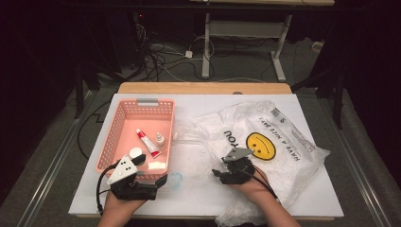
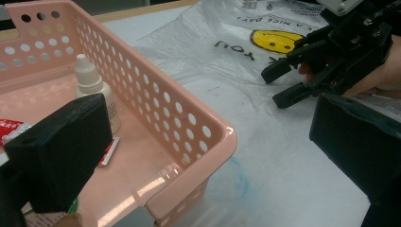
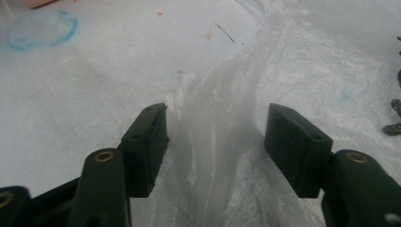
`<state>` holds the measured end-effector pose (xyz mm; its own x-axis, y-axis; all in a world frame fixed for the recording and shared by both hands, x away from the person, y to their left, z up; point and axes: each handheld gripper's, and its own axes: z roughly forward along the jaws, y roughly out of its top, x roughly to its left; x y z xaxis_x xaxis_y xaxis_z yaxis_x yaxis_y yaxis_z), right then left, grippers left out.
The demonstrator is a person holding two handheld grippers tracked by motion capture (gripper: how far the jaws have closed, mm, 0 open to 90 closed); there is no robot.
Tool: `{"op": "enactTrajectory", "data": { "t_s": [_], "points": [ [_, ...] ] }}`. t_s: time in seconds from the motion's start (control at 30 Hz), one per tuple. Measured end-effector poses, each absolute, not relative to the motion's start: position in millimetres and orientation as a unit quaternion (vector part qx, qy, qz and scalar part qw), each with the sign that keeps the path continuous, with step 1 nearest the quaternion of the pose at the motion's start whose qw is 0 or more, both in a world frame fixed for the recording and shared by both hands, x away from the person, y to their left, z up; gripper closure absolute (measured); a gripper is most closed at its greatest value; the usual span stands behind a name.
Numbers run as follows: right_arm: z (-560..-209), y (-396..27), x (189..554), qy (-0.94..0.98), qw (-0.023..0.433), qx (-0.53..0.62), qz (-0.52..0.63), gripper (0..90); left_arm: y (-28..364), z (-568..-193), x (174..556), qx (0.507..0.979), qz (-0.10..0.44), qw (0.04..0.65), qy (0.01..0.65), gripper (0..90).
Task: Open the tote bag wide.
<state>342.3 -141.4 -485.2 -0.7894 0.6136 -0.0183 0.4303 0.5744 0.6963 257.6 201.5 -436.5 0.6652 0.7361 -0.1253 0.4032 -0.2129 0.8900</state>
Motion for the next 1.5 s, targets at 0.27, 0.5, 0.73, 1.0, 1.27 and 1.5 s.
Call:
{"op": "enactTrajectory", "data": {
  "t_s": [0.27,0.5,0.73,1.0,1.27,1.5],
  "points": [
    [-484.6,-145.3,344.2,0.874,0.129,0.302,0.358,54.4,201.3,-437.1,257.7,0.762,0.163,0.503,0.374,0.0],
    [-484.3,-148.6,346.2,0.871,0.127,0.307,0.362,62.3,202.0,-437.5,258.3,0.761,0.162,0.504,0.376,0.0],
    [-483.5,-152.3,348.3,0.869,0.121,0.31,0.365,72.7,202.3,-437.5,258.5,0.76,0.162,0.504,0.377,0.0],
    [-482.6,-153.8,348.5,0.867,0.118,0.311,0.372,81.4,202.3,-437.5,258.1,0.76,0.161,0.504,0.377,0.0],
    [-480.3,-157.8,349.0,0.862,0.119,0.315,0.38,86.4,202.0,-437.7,258.3,0.761,0.161,0.503,0.376,0.0],
    [-477.4,-161.5,348.8,0.855,0.125,0.315,0.393,90.0,202.3,-437.9,258.6,0.76,0.161,0.503,0.378,0.0]
  ]
}}
